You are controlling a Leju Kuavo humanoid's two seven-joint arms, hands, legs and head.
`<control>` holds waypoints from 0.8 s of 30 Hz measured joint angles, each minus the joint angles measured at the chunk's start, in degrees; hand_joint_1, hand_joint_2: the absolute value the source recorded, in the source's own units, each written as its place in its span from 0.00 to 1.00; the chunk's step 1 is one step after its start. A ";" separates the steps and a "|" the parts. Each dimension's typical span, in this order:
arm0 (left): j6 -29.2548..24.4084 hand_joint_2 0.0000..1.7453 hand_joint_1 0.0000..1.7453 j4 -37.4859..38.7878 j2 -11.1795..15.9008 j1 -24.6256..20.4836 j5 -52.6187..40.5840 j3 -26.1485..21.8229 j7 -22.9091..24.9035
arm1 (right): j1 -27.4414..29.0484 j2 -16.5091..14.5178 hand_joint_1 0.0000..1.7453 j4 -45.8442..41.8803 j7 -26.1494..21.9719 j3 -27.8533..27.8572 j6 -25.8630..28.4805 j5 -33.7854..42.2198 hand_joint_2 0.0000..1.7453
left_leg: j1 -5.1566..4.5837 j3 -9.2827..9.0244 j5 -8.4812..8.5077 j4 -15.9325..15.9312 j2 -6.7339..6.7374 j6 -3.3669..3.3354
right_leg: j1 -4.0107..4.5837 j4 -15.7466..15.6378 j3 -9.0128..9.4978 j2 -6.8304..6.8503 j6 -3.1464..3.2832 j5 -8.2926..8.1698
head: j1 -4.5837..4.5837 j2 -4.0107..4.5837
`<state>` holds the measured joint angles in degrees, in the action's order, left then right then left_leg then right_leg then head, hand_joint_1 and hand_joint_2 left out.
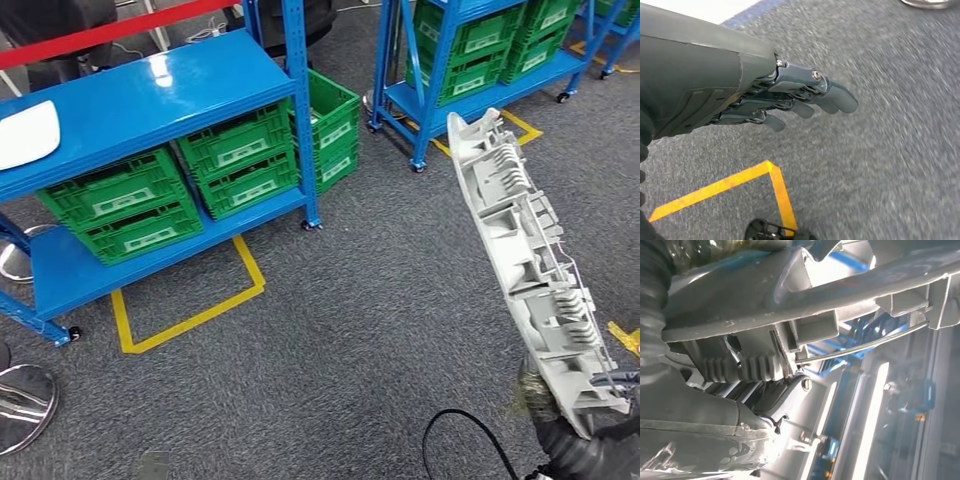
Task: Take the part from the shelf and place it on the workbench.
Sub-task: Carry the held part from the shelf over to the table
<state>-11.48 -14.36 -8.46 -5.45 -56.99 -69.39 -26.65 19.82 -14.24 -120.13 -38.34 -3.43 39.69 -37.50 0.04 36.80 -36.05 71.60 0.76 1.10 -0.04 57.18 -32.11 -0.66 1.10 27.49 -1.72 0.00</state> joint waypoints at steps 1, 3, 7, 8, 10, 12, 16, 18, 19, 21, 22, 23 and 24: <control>0.22 1.00 0.00 0.00 -0.02 0.05 0.01 -0.01 -0.22 | 0.06 -0.01 1.00 0.00 0.00 0.17 0.00 0.11 1.00 | -0.01 0.69 0.12 1.39 -0.05 -0.10 | 0.08 0.01 0.01 -0.66 0.04 -0.03 | -0.01 0.00; 0.63 1.00 0.00 0.00 0.00 0.07 0.03 -0.01 -0.71 | 0.19 -0.01 1.00 -0.06 0.00 0.48 0.00 0.33 1.00 | -0.06 -0.90 3.61 -2.37 -0.53 -0.66 | 0.22 0.01 0.20 -2.01 0.06 -0.05 | 0.00 0.00; 1.36 1.00 0.00 0.02 0.42 0.01 0.24 -0.04 -1.43 | 0.17 -0.04 1.00 -0.25 0.00 0.95 -0.01 0.62 1.00 | -0.18 -5.55 8.75 -13.46 -4.84 -2.35 | 0.11 0.34 -0.33 -4.23 -0.52 -0.22 | -0.02 0.00; 1.38 1.00 0.00 0.02 0.43 -0.06 0.28 -0.04 -1.49 | 0.22 -0.07 1.00 -0.31 0.00 1.10 -0.01 0.67 1.00 | -0.19 -5.67 8.54 -13.96 -4.70 -2.47 | 0.09 0.40 -0.68 -4.74 -0.89 -0.38 | -0.03 0.00; 1.40 1.00 0.00 0.03 0.30 -0.20 0.36 -0.05 -1.55 | 0.44 -0.14 1.00 -0.51 0.00 1.39 0.00 0.70 1.00 | 0.11 -5.87 8.55 -14.94 -3.53 -2.47 | 0.14 0.65 -1.42 -4.90 -1.58 -0.32 | -0.02 0.00; 1.43 1.00 0.00 0.04 0.20 -0.17 0.36 -0.05 -1.59 | 0.36 -0.19 1.00 -0.69 -0.01 1.54 0.00 0.68 1.00 | 0.47 -6.11 8.85 -15.64 -2.24 -2.52 | 0.25 3.84 -3.15 -2.87 -2.21 1.80 | 0.40 0.00; 1.57 1.00 0.00 0.04 0.29 0.05 0.36 -0.06 -1.61 | 0.33 -0.19 1.00 -0.73 -0.01 1.79 0.00 0.90 1.00 | 0.30 -6.18 8.78 -15.61 0.42 -2.66 | -0.36 15.96 -8.93 0.10 -3.35 6.56 | 0.80 0.00; 1.73 1.00 0.00 0.04 0.26 0.03 0.36 -0.07 -1.61 | 0.40 -0.19 1.00 -0.72 0.00 1.96 0.00 0.97 1.00 | 0.30 -6.33 8.64 -15.58 1.66 -2.51 | -0.55 12.53 -7.10 0.70 -3.56 3.88 | 0.81 0.00; 1.83 1.00 0.00 0.04 0.23 0.00 0.36 -0.07 -1.61 | 0.40 -0.19 1.00 -0.74 0.00 1.99 0.00 0.99 1.00 | 0.28 -6.50 8.52 -15.57 2.20 -2.35 | -0.58 8.32 -4.83 1.68 -3.57 2.05 | 0.81 0.00; 1.93 1.00 0.00 0.04 0.22 -0.03 0.37 -0.07 -1.61 | 0.32 -0.19 1.00 -0.79 0.00 2.01 -0.01 1.01 1.00 | -0.02 -6.77 8.18 -15.40 3.12 -1.85 | -0.34 1.67 -1.01 3.64 -3.07 0.10 | 0.78 0.00; 1.95 1.00 0.00 0.04 0.23 -0.04 0.37 -0.07 -1.61 | 0.31 -0.19 1.00 -0.82 -0.01 2.03 -0.01 1.02 1.00 | -0.17 -6.86 8.08 -15.31 3.54 -1.59 | -0.19 0.29 -0.21 4.12 -2.70 -0.04 | 0.75 0.00; 1.98 1.00 0.00 0.04 0.25 -0.06 0.37 -0.07 -1.62 | 0.32 -0.19 1.00 -0.85 -0.01 2.07 -0.01 1.05 1.00 | -0.28 -6.89 8.02 -15.24 3.97 -1.34 | -0.04 0.16 -0.17 3.83 -2.27 0.05 | 0.73 0.00; 2.07 1.00 0.00 0.04 0.25 -0.11 0.38 -0.07 -1.62 | 0.37 -0.20 1.00 -0.89 -0.01 2.13 -0.01 1.09 1.00 | -0.26 -6.94 7.97 -15.20 4.44 -1.10 | -0.06 0.17 -0.35 3.20 -1.87 -0.08 | 0.69 0.00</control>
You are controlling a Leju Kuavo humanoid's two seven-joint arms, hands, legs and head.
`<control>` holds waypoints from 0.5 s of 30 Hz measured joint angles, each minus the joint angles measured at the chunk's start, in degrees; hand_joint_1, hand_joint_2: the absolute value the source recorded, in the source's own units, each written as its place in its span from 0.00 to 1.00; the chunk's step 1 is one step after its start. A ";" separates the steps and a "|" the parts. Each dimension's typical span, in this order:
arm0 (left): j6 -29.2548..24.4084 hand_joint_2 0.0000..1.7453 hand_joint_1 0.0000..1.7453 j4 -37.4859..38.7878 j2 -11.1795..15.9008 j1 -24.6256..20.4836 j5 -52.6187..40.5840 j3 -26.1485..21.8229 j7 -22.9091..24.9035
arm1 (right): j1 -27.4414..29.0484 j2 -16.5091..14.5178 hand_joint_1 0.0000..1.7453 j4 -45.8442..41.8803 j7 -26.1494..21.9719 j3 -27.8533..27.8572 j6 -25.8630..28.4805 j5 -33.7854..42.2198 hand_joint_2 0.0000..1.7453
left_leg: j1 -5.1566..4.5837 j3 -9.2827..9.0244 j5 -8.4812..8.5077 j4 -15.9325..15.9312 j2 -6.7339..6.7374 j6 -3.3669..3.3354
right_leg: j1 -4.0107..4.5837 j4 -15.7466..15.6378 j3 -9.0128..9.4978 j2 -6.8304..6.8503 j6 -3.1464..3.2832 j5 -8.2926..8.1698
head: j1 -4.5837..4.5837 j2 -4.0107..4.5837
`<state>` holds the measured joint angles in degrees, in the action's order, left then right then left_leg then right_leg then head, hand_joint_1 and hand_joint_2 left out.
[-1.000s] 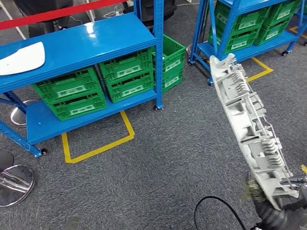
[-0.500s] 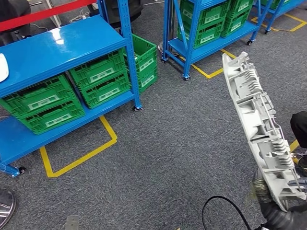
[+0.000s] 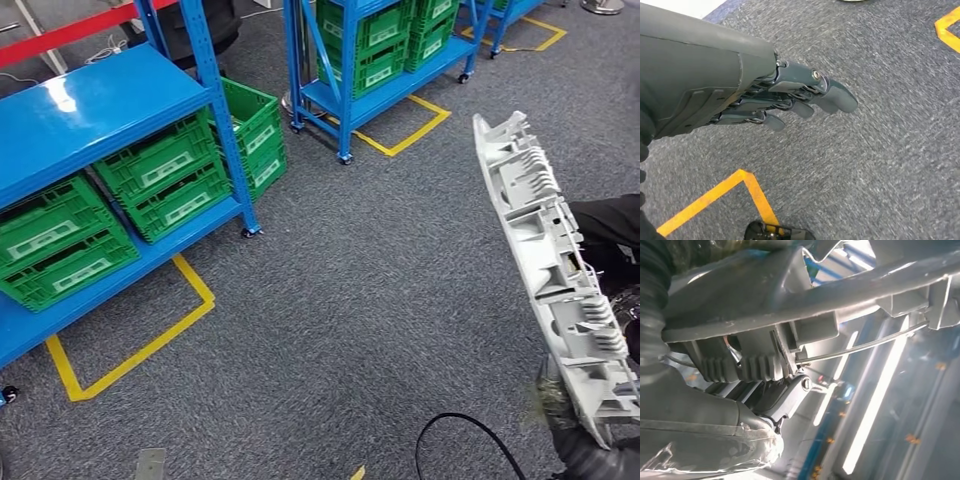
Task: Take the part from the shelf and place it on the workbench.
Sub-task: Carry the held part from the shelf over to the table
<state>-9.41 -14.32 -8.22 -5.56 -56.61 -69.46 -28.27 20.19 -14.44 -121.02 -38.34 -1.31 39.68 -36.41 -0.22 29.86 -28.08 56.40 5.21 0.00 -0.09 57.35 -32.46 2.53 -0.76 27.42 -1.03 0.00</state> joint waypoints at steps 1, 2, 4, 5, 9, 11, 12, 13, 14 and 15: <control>0.10 1.00 0.00 0.00 0.02 -0.06 0.01 0.00 -0.02 | 0.04 -0.02 1.00 -0.03 0.00 0.07 0.01 0.03 1.00 | 0.08 -0.01 -0.30 0.17 0.06 0.29 | -0.08 -0.04 -0.10 -0.53 0.33 -0.13 | 0.02 0.00; 0.21 1.00 0.00 0.00 0.03 -0.11 0.02 0.00 -0.04 | 0.04 -0.06 1.00 -0.08 0.00 0.16 0.01 0.07 1.00 | 0.18 0.25 -1.16 0.97 -0.51 0.58 | -0.20 -0.13 -0.18 -1.06 0.68 -0.29 | -0.08 0.00; 0.31 1.00 0.00 0.00 0.07 -0.09 0.02 0.00 -0.09 | 0.04 -0.19 1.00 -0.15 -0.01 0.37 0.00 0.11 1.00 | 0.43 2.40 -4.78 6.27 -2.84 1.03 | -0.44 -0.27 -0.32 -2.15 1.25 -0.60 | -0.37 0.00; 0.32 1.00 0.00 0.00 0.05 -0.01 0.02 0.00 -0.10 | 0.05 -0.24 1.00 -0.16 -0.02 0.48 0.00 0.16 1.00 | 0.51 4.12 -6.89 10.27 -3.86 1.12 | -0.44 -0.27 -0.44 -2.74 1.42 -0.68 | -0.50 0.00; 0.32 1.00 0.00 0.00 0.03 0.28 0.02 -0.01 -0.10 | 0.19 -0.27 1.00 -0.16 -0.02 0.85 -0.01 0.28 1.00 | 0.56 5.90 -6.22 14.23 -4.88 0.89 | -0.33 -0.18 -0.52 -5.67 1.47 -0.86 | -0.55 0.00; 0.33 1.00 0.00 0.00 0.16 0.28 0.03 -0.02 -0.10 | 0.19 -0.28 1.00 -0.17 -0.02 0.96 -0.01 0.28 1.00 | 0.62 2.68 -1.85 6.89 -7.31 0.23 | -0.32 -0.06 -0.50 -7.15 1.24 -0.96 | -0.52 0.00; 0.37 1.00 0.00 0.00 0.22 0.29 0.04 -0.02 -0.10 | 0.15 -0.29 1.00 -0.17 -0.02 0.99 -0.01 0.28 1.00 | 0.70 1.35 -0.57 3.70 -8.81 -0.06 | -0.35 0.06 -0.67 -7.86 1.02 -1.03 | -0.51 0.00; 0.40 1.00 0.00 0.00 0.28 0.28 0.08 -0.03 -0.10 | 0.12 -0.30 1.00 -0.17 -0.02 1.02 -0.01 0.31 1.00 | 0.73 0.61 -0.12 1.73 -9.99 -0.27 | -0.43 0.15 -0.98 -8.49 0.70 -1.15 | -0.56 0.00; 0.44 1.00 0.00 0.00 0.33 0.27 0.11 -0.03 -0.11 | 0.14 -0.31 1.00 -0.16 -0.02 1.04 0.01 0.34 1.00 | 0.71 0.40 -0.26 0.97 -10.48 -0.38 | -0.55 0.19 -1.33 -9.12 0.28 -1.35 | -0.60 0.00; 0.48 1.00 0.00 0.00 0.30 0.23 0.15 -0.04 -0.14 | 0.18 -0.32 1.00 -0.16 -0.02 1.07 0.02 0.36 1.00 | 0.69 0.32 -0.28 0.53 -9.96 -0.47 | -0.68 0.12 -1.68 -9.81 -0.17 -1.58 | -0.67 0.00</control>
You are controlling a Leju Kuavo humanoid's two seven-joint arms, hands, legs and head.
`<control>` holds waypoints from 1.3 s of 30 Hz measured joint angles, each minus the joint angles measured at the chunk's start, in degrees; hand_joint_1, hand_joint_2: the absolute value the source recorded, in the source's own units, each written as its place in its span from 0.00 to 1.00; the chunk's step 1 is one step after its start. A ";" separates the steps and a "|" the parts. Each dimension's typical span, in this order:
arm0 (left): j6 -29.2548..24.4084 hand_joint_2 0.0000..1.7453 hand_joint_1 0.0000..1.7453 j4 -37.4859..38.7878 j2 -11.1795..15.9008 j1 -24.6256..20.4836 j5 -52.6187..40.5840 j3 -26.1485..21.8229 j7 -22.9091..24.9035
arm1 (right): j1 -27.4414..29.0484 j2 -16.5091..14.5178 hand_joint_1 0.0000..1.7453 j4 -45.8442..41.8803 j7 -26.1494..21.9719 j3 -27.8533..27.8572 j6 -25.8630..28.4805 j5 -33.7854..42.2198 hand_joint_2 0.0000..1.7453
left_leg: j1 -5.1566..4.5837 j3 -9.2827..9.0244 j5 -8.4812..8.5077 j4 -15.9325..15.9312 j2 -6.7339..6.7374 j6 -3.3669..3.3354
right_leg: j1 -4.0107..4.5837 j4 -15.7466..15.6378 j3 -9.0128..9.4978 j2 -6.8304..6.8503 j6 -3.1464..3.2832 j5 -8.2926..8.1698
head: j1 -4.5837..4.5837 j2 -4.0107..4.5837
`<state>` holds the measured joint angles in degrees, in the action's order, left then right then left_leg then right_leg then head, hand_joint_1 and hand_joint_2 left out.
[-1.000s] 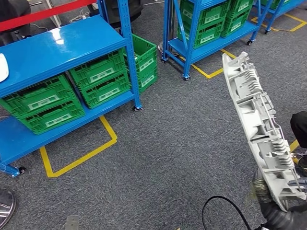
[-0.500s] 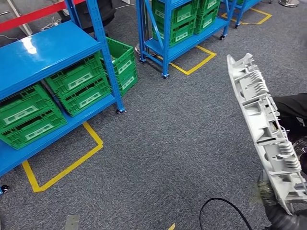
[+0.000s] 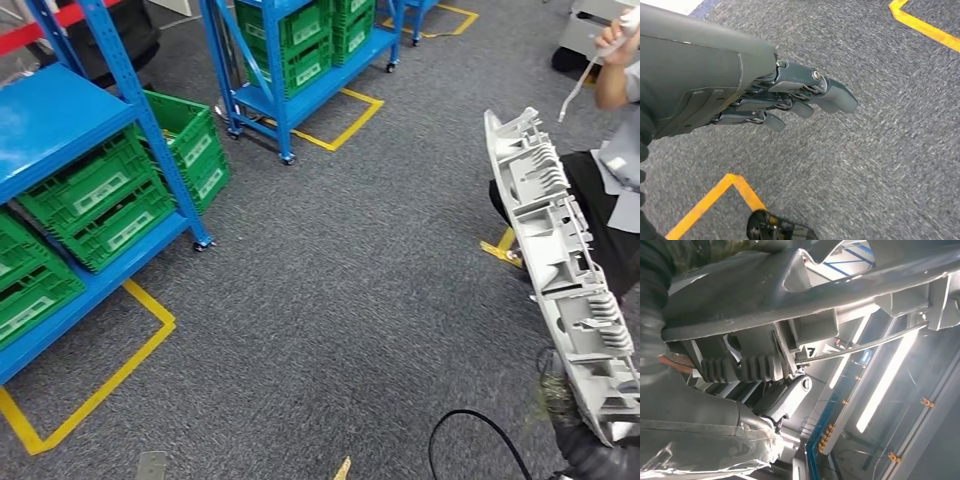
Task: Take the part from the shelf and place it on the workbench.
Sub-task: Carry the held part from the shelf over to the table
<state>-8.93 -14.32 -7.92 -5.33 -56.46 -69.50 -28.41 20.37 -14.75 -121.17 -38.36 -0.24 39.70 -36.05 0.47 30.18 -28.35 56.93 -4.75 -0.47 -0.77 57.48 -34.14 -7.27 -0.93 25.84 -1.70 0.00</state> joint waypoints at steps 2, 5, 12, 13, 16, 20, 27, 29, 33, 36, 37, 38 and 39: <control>0.00 1.00 0.00 0.00 -0.07 -0.11 0.06 -0.01 -0.06 | 0.10 -0.02 1.00 0.03 0.00 0.04 0.01 0.03 1.00 | 0.11 -0.12 0.29 -0.50 1.47 -0.40 | -0.02 0.62 -0.88 0.91 -0.65 0.31 | 0.08 0.00; -0.10 1.00 0.00 0.00 0.01 -0.02 0.14 -0.07 -0.09 | -0.34 -0.02 1.00 0.18 0.00 0.04 -0.01 -0.02 1.00 | 0.08 -0.24 0.48 -0.86 3.92 -0.99 | 0.11 8.61 -4.83 5.62 -1.32 4.84 | 0.53 0.00; -0.14 1.00 0.00 0.00 0.12 -0.06 0.17 -0.33 -0.09 | -0.46 -0.02 1.00 0.64 0.00 0.09 -0.01 -0.02 1.00 | -0.53 -0.58 -0.03 -0.71 9.05 -0.54 | 0.42 2.93 -0.19 10.27 -1.09 2.00 | 0.51 0.00; -0.11 1.00 0.00 0.00 0.13 -0.08 0.17 -0.33 -0.09 | -0.52 -0.02 1.00 0.64 0.00 0.09 -0.01 -0.02 1.00 | -0.70 -0.67 -0.15 -0.65 9.53 -0.32 | 0.62 0.66 1.15 11.11 -0.67 1.59 | 0.46 0.00; -0.04 1.00 0.00 0.00 0.15 -0.23 0.17 -0.36 -0.09 | -0.51 -0.02 1.00 0.64 0.00 0.09 -0.01 0.01 1.00 | -0.85 -0.82 -0.40 -0.55 10.83 0.43 | 0.83 -0.27 1.45 10.15 0.56 1.40 | 0.38 0.00; -0.09 1.00 0.00 0.00 0.28 -0.27 0.22 -0.39 -0.07 | -0.52 -0.23 1.00 0.61 0.00 0.05 -0.01 -0.09 1.00 | -0.41 2.40 -5.89 7.55 6.35 1.41 | 0.44 -0.64 1.29 7.79 1.78 0.84 | -0.09 0.00; -0.17 1.00 0.00 0.00 0.38 0.07 0.24 -0.69 -0.08 | -0.43 -0.37 1.00 0.75 0.01 0.07 -0.01 -0.19 1.00 | 0.15 1.97 -1.08 5.16 2.38 1.14 | 0.52 -0.16 1.21 2.38 1.56 0.73 | -0.17 0.00; -0.18 1.00 0.00 0.00 0.43 0.06 0.23 -0.82 -0.08 | -0.53 -0.37 1.00 0.78 0.05 0.08 0.01 -0.45 1.00 | 0.36 0.38 -0.13 1.14 0.50 0.95 | 0.53 0.19 0.60 1.08 0.94 0.58 | -0.12 0.00; -0.19 1.00 0.00 0.00 0.25 -0.12 0.23 -0.86 -0.09 | -0.39 -0.36 1.00 0.89 0.11 0.17 0.02 -0.79 1.00 | 0.29 0.23 0.03 0.17 2.53 -0.07 | 0.35 1.56 -1.15 1.81 -0.39 1.16 | 0.02 0.00; -0.19 1.00 0.00 0.00 0.33 -0.02 0.19 -0.90 -0.09 | -0.62 -0.35 1.00 1.01 0.17 0.17 0.02 -1.02 1.00 | 0.07 0.26 0.14 -0.03 4.82 -0.73 | 0.37 11.53 -5.90 6.30 -1.00 6.30 | 0.37 0.00; -0.19 1.00 0.00 0.00 0.37 0.06 0.13 -0.91 -0.09 | -0.65 -0.35 1.00 1.08 0.24 0.19 0.02 -1.18 1.00 | -0.03 0.28 0.11 -0.02 5.65 -0.77 | 0.29 15.03 -7.50 6.67 -1.15 7.63 | 0.35 0.00; -0.19 1.00 0.00 0.00 0.37 0.09 0.05 -0.93 -0.08 | -0.65 -0.35 1.00 1.17 0.31 0.21 0.02 -1.37 1.00 | -0.10 0.28 0.09 -0.02 6.45 -0.78 | 0.23 16.83 -8.28 6.78 -1.23 7.96 | 0.36 0.00; -0.19 1.00 0.00 0.00 0.35 0.08 -0.07 -0.94 -0.08 | -0.66 -0.35 1.00 1.24 0.36 0.28 0.02 -1.55 1.00 | -0.15 0.27 0.05 -0.01 7.21 -0.76 | 0.21 16.36 -7.90 6.91 -1.24 7.25 | 0.37 0.00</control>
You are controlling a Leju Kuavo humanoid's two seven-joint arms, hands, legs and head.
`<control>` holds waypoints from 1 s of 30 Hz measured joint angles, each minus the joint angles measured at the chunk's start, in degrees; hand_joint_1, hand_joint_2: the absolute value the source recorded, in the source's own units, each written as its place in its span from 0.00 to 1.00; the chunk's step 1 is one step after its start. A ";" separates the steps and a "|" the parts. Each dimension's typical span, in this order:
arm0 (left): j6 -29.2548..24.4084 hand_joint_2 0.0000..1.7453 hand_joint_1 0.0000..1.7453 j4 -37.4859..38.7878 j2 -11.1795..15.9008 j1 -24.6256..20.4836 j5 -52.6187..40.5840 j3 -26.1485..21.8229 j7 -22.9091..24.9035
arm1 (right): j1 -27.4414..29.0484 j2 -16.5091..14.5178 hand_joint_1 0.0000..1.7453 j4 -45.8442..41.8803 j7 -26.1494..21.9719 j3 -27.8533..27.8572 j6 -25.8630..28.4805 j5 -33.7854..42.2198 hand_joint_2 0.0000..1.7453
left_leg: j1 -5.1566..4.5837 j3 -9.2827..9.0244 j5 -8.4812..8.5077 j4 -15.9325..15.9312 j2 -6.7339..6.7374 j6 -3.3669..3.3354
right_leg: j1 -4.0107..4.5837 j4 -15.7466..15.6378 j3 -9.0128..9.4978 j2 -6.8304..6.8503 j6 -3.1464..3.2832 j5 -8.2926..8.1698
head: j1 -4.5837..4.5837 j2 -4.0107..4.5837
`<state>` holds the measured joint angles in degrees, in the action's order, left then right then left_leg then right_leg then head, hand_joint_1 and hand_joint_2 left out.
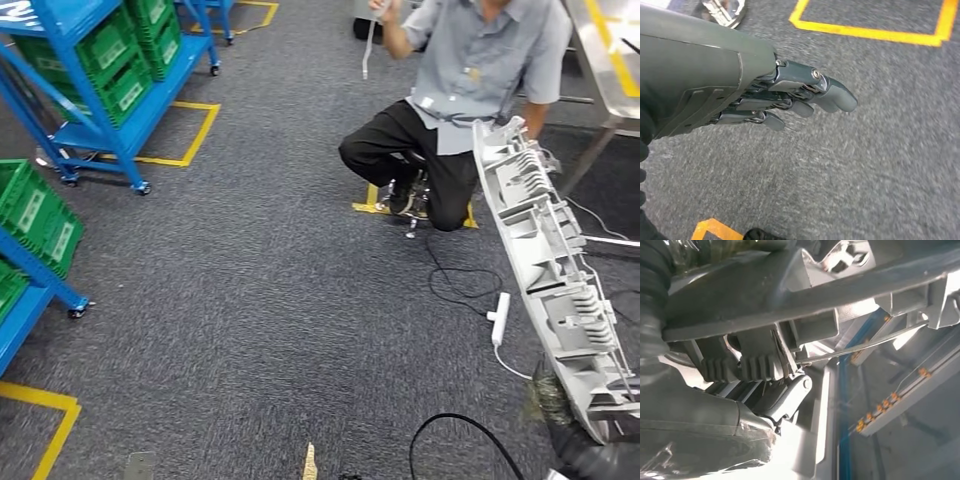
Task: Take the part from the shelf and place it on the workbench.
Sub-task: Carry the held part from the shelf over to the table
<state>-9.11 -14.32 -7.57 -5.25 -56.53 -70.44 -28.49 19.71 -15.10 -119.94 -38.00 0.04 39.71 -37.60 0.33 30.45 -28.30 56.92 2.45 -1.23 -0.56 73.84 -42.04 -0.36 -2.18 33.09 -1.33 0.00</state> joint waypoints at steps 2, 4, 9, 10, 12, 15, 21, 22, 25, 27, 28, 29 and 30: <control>0.01 1.00 0.00 0.00 -0.09 -0.12 -0.33 -0.01 -0.01 | -0.11 0.00 1.00 0.05 -0.01 0.29 0.00 -0.19 1.00 | -0.05 -0.19 -0.16 0.00 1.37 0.18 | 0.05 -7.08 4.04 1.41 0.17 -3.42 | 0.01 0.00; 0.02 1.00 0.00 0.00 -0.16 -0.19 -0.63 0.01 -0.02 | -0.30 0.00 1.00 0.01 -0.11 0.71 0.00 -0.20 1.00 | -0.36 -0.39 -0.45 0.12 2.45 0.62 | 0.49 -14.21 8.18 3.69 0.61 -5.33 | -0.04 0.00; 0.00 1.00 0.00 0.00 -0.38 -0.57 -0.98 0.02 -0.02 | -0.42 0.00 1.00 -0.11 -0.29 2.26 0.02 -0.14 1.00 | -0.37 -0.37 -1.65 1.14 3.00 1.92 | 0.68 -16.24 8.85 2.04 2.37 -5.78 | -0.16 0.00; 0.00 1.00 0.00 0.00 -0.40 -0.64 -0.98 0.01 -0.02 | -0.55 0.00 1.00 -0.13 -0.29 2.50 0.03 -0.36 1.00 | -0.26 0.29 -2.96 2.90 1.56 2.18 | 0.52 -16.37 8.89 1.46 2.70 -5.96 | -0.27 0.00; 0.00 1.00 0.00 0.00 -0.43 -0.54 -0.98 0.01 -0.01 | -0.84 0.00 1.00 -0.09 -0.27 2.69 0.04 -0.75 1.00 | -0.12 3.43 -6.81 10.01 -1.31 2.40 | 0.43 -16.41 8.88 0.18 3.09 -6.12 | -0.55 0.00; 0.00 1.00 0.00 0.00 -0.48 -0.23 -1.01 0.00 0.01 | -1.00 0.00 1.00 0.05 -0.20 2.91 0.04 -1.25 1.00 | -0.10 7.00 -8.17 16.87 -2.02 2.29 | 0.56 -16.33 8.83 -2.27 3.22 -6.22 | -0.65 0.00; 0.00 1.00 0.00 0.00 -0.22 -0.26 -1.11 0.02 -0.03 | -1.78 0.00 1.00 0.29 -0.02 3.82 0.05 -2.67 1.00 | 0.10 0.65 -0.06 1.04 -7.86 1.22 | 0.33 -15.92 8.09 -6.65 2.16 -6.64 | -0.60 0.00; 0.00 1.00 0.00 0.00 -0.27 -0.30 -1.12 0.02 -0.04 | -1.87 0.00 1.00 0.31 0.00 3.95 0.07 -2.69 1.00 | 0.07 0.60 -0.05 0.67 -7.36 1.10 | 0.21 -15.98 7.69 -7.35 1.73 -6.84 | -0.60 0.00; 0.02 1.00 0.00 0.00 -0.46 -0.48 -1.13 0.02 -0.16 | -2.01 0.00 1.00 0.32 0.05 4.28 0.09 -2.93 1.00 | 0.19 0.47 0.48 -0.07 -5.08 0.20 | 0.22 -13.82 5.91 -5.11 0.90 -5.47 | -0.38 0.00; 0.04 1.00 0.00 0.00 -0.43 -0.39 -1.13 0.01 -0.31 | -2.38 0.00 1.00 0.40 0.13 4.43 0.09 -3.21 1.00 | 0.12 0.45 0.54 -0.29 -3.31 -0.16 | 0.26 -7.29 2.88 -1.42 0.43 -1.67 | -0.19 0.00; 0.04 1.00 0.00 0.00 -0.40 -0.28 -1.13 0.01 -0.36 | -2.52 0.00 1.00 0.49 0.19 4.53 0.09 -3.33 1.00 | 0.04 0.47 0.52 -0.28 -2.39 -0.21 | 0.15 -3.34 1.10 -0.58 0.17 0.18 | -0.15 0.00; 0.04 1.00 0.00 0.00 -0.39 -0.20 -1.13 0.01 -0.38 | -2.58 0.00 1.00 0.60 0.28 4.71 0.09 -3.45 1.00 | 0.00 0.48 0.47 -0.27 -1.50 -0.23 | 0.02 -0.52 -0.14 -0.27 -0.04 1.17 | -0.16 0.00; 0.04 1.00 0.00 0.00 -0.40 -0.17 -1.13 0.01 -0.39 | -2.58 0.00 1.00 0.72 0.44 4.91 0.09 -3.56 1.00 | -0.01 0.47 0.42 -0.26 -0.69 -0.19 | -0.08 0.34 -0.39 -0.09 -0.21 1.07 | -0.15 0.00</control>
<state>-9.07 -14.32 -7.97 -5.42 -57.66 -70.43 -28.88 17.13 -15.10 -119.22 -37.56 4.96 39.80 -41.16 0.32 30.92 -27.88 56.66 1.77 -1.42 -0.65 74.18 -42.43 -0.45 -2.39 34.16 -1.48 0.00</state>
